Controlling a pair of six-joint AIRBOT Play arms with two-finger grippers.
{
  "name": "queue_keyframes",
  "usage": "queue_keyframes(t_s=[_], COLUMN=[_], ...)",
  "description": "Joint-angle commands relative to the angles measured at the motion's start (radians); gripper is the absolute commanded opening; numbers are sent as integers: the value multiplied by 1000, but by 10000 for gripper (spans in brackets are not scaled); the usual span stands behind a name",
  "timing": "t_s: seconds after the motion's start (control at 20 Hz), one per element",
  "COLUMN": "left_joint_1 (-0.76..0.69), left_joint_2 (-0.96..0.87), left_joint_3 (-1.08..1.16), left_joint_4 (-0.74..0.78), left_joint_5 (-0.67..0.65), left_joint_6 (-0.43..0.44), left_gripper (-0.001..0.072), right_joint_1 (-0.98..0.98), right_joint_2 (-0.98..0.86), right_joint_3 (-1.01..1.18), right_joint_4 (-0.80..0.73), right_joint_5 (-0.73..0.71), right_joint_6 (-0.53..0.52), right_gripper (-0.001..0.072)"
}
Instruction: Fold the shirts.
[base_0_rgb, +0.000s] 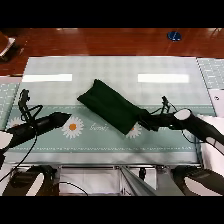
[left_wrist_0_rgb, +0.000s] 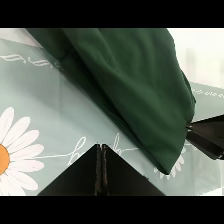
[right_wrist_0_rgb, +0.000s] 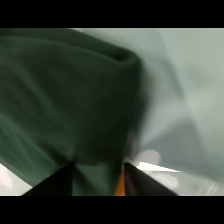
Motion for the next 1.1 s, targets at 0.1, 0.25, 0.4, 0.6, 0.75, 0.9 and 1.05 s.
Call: queue_keyframes(t_s=[0.1, 0.25, 0.4, 0.6, 0.75, 0.9, 1.05], left_joint_1=[1, 1, 1, 1, 1, 1, 1], left_joint_2=[-1, -1, -1, 0, 0, 0, 0], left_joint_3=[0, 0, 0, 0, 0, 0, 0], left_joint_4=[-1, -8, -8, -8, -8, -8, -8], left_joint_5=[6, 6, 6, 3, 3, 3, 3], left_joint_6=[0, 0, 0, 0, 0, 0, 0], left_gripper=[18, 18, 18, 19, 18, 18, 18], right_joint_1=[10, 7, 0, -68, -161, -299, -472], right_joint_2=[-213, -223, -223, -223, -222, -192, -120], right_joint_3=[238, 427, 699, 1070, 1259, 1356, 1363], right_joint_4=[46, -19, -183, -290, -380, -414, -412], right_joint_5=[141, 224, 373, 596, 740, 853, 905], right_joint_6=[-216, -257, -192, -105, -18, 47, 89], right_gripper=[23, 19, 19, 19, 19, 19, 19])
